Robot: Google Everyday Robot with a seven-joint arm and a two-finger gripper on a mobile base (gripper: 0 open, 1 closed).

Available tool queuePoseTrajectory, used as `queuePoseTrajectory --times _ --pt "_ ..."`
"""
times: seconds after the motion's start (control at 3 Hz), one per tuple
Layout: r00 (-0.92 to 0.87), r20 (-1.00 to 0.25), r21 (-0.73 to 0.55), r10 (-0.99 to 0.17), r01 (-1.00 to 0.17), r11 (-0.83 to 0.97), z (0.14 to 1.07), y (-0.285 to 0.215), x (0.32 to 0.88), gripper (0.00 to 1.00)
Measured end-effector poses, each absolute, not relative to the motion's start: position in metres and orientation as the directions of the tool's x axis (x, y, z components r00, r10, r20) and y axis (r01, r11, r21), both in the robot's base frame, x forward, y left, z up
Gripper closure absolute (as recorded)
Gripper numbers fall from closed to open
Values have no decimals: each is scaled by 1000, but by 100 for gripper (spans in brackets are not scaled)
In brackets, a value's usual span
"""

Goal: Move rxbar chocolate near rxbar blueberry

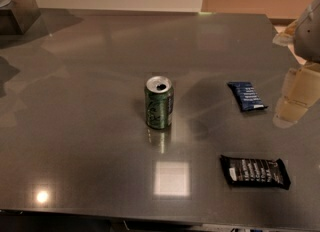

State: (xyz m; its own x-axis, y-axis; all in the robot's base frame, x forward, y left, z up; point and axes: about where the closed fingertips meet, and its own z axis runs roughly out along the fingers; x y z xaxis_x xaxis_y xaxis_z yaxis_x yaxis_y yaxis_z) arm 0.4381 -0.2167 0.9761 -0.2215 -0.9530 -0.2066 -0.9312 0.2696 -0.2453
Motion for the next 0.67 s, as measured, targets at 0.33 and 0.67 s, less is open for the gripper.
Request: queuePoseTrajectory --times 0.33,0.67 --pt "-222 -207 -245 -953 -931 270 976 -217 438 0" --pt "-218 -203 -237 -955 -935 264 975 -216 433 0"
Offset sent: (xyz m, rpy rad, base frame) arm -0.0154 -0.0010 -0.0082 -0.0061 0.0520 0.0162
